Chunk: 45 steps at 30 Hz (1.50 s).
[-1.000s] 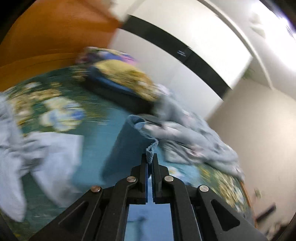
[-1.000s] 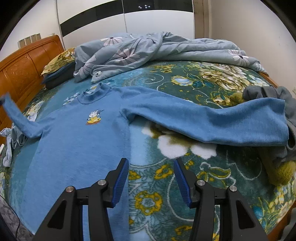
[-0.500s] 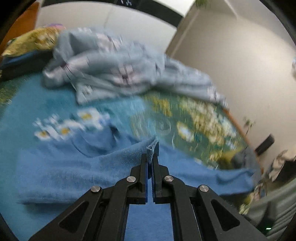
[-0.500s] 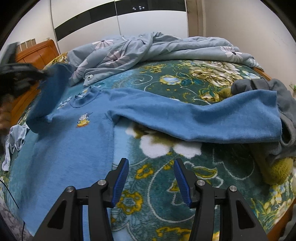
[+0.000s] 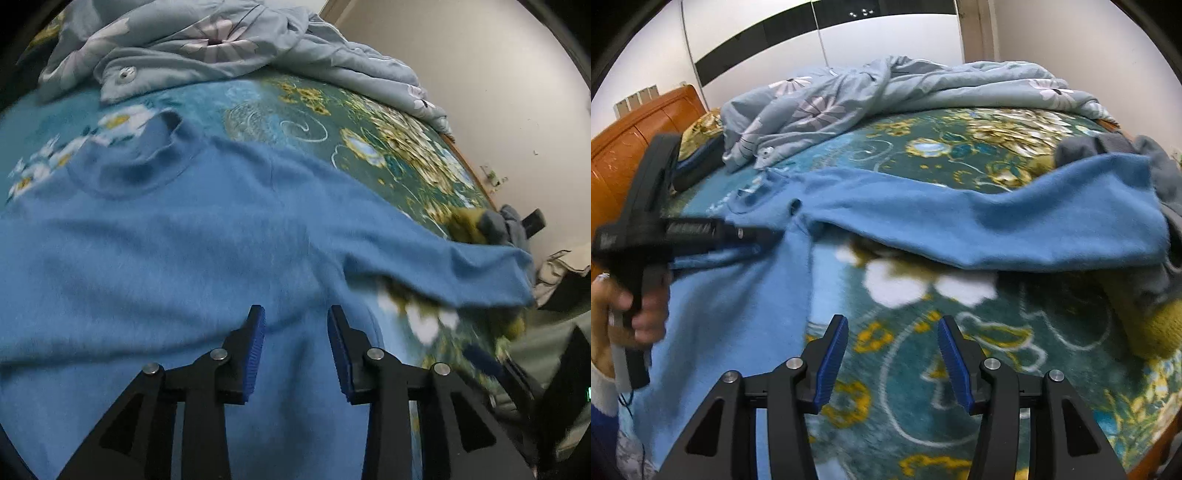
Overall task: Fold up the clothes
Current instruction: 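Fold the held sleeve across the sweater body with the left gripper, then grasp the sweater side edge with the right gripper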
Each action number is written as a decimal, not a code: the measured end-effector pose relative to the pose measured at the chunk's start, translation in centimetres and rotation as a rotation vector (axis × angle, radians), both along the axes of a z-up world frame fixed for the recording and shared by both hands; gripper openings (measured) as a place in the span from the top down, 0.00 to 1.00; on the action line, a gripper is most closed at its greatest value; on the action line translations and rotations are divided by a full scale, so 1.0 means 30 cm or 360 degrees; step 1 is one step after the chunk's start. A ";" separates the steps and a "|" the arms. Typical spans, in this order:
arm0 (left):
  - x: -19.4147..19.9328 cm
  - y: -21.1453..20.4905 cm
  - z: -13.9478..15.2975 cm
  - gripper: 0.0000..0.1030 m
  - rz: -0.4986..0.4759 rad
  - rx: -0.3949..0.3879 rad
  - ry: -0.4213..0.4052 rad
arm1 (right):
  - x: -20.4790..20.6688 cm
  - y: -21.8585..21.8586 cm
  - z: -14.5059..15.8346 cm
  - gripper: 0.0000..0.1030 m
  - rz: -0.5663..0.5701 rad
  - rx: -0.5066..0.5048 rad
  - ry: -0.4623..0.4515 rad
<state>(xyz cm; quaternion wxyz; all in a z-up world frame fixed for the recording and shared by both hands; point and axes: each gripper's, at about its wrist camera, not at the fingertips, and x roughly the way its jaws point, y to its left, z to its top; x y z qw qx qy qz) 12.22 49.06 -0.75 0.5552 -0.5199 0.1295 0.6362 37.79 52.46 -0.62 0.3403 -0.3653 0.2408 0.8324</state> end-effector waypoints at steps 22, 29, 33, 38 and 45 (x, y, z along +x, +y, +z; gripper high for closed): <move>-0.363 -0.536 -0.105 0.51 0.0698 -0.0230 0.0733 | -0.511 0.106 -0.103 0.48 0.0207 -0.0504 0.0282; -0.394 -0.565 -0.116 0.51 0.0796 -0.0159 0.0638 | -0.553 0.115 -0.112 0.95 0.0213 -0.0569 0.0335; -0.402 -0.572 -0.118 0.51 0.0810 -0.0139 0.0619 | -0.577 0.128 -0.057 0.97 0.0233 -0.0446 0.0318; -0.399 -0.579 -0.123 0.51 0.0821 -0.0126 0.0614 | -0.559 0.104 0.109 0.97 0.0353 -0.0043 0.0413; -0.401 -0.583 -0.130 0.50 0.0821 -0.0122 0.0599 | -0.548 0.179 -0.077 0.97 0.0253 -0.0184 0.0163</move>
